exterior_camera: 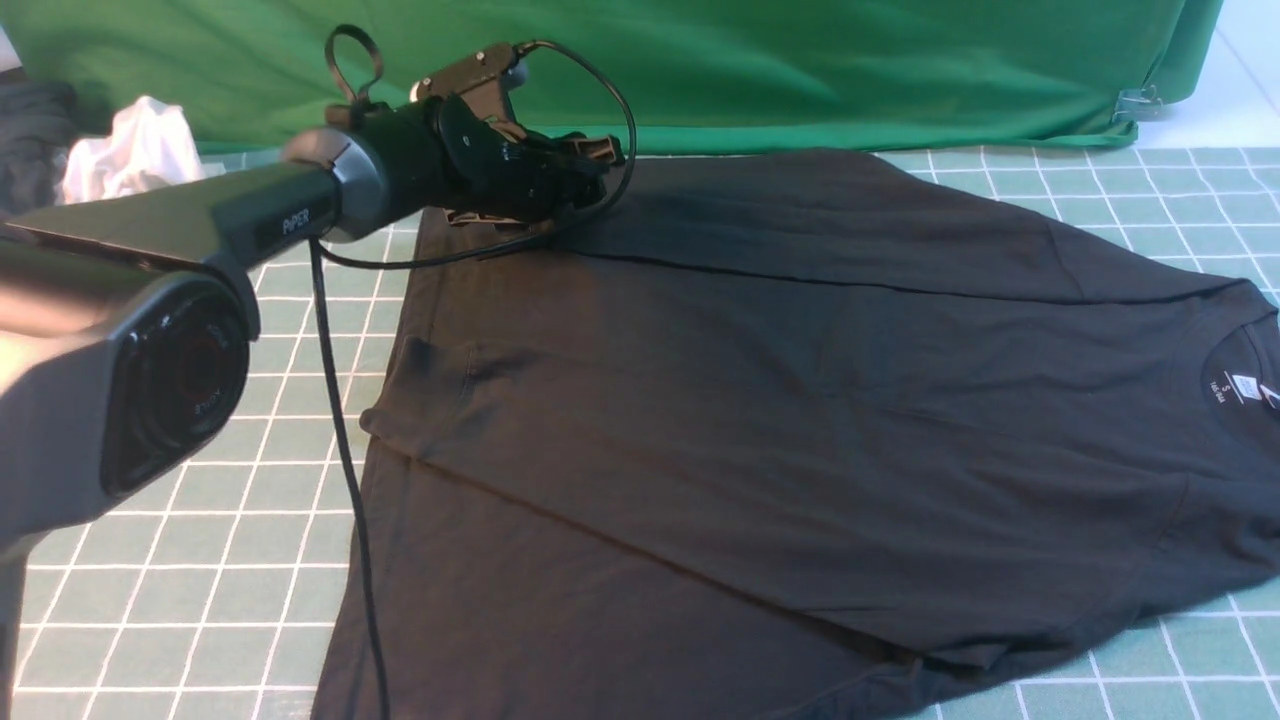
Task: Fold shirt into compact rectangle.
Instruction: 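Grab the top left corner of the dark shirt with the left gripper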
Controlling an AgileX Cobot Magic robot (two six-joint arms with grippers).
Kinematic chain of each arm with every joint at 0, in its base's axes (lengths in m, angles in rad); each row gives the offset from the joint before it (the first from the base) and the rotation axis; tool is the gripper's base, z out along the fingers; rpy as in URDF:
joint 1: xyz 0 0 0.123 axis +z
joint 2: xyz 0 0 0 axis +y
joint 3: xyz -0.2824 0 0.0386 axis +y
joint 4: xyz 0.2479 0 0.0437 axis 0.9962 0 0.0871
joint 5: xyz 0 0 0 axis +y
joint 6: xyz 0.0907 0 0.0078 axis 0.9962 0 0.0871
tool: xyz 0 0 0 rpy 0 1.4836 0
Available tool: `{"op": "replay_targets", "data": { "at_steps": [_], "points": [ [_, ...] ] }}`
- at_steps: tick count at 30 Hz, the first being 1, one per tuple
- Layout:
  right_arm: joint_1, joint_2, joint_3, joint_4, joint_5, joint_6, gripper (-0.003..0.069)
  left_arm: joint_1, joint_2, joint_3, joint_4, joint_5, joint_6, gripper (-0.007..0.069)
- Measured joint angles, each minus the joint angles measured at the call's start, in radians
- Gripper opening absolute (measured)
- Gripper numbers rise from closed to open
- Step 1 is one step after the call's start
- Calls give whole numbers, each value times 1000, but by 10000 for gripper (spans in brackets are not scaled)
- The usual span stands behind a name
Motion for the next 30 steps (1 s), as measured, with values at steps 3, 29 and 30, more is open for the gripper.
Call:
{"op": "replay_targets", "data": {
  "at_steps": [3, 29, 30],
  "points": [
    [0, 0, 0, 1, 0, 1, 36, -1, 0, -40, 129, 80, -85, 353],
    [0, 0, 0, -2, -18, 1, 60, -31, 59, -146, 401, 146, -437, 350],
    [0, 0, 0, -2, -18, 1, 61, -31, 60, -146, 399, 146, -437, 350]
  ]
}}
